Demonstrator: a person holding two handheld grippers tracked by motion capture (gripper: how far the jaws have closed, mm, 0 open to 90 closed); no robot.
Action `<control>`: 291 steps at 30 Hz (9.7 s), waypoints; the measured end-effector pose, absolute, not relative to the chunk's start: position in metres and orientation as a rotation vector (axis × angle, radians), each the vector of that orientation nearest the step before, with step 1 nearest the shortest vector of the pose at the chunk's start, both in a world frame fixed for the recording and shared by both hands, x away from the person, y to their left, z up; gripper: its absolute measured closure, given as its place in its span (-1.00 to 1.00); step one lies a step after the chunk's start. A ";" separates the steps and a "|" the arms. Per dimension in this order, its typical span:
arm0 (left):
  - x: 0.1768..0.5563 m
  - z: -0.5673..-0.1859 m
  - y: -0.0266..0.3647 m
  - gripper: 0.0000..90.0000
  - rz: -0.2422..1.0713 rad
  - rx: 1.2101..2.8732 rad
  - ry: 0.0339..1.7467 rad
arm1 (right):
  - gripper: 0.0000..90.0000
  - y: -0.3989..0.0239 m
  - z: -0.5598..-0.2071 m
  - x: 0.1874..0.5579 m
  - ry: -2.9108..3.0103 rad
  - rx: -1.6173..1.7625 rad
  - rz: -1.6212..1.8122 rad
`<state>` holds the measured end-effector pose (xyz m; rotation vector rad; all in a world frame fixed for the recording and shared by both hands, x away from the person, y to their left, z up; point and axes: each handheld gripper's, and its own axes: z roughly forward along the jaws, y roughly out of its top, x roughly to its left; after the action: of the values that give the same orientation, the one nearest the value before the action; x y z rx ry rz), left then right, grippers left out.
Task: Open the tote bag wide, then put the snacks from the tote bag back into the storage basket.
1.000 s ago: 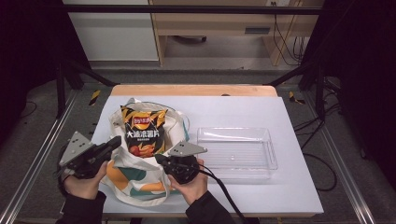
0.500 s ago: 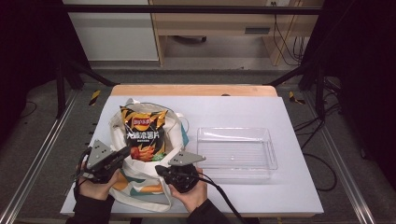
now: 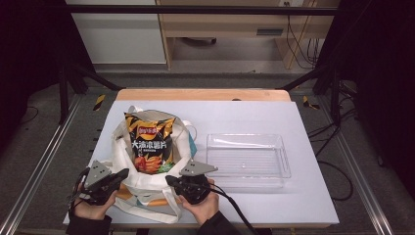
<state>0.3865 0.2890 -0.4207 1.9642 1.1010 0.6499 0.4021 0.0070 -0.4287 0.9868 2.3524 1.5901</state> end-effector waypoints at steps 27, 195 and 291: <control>0.393 -0.453 0.291 1.00 0.610 2.121 1.180 | 1.00 0.004 -0.479 0.399 2.361 1.084 1.460; 0.479 -0.396 0.295 0.90 0.534 1.785 1.155 | -0.13 0.039 -0.395 0.485 2.092 1.065 1.472; 0.449 -0.381 0.299 -0.02 0.550 1.696 0.976 | 0.85 0.039 -0.387 0.454 2.158 0.884 1.568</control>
<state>0.4491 0.2991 -0.3812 1.6956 0.9759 0.5495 0.4545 0.0388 -0.3871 0.8835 2.1581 1.5682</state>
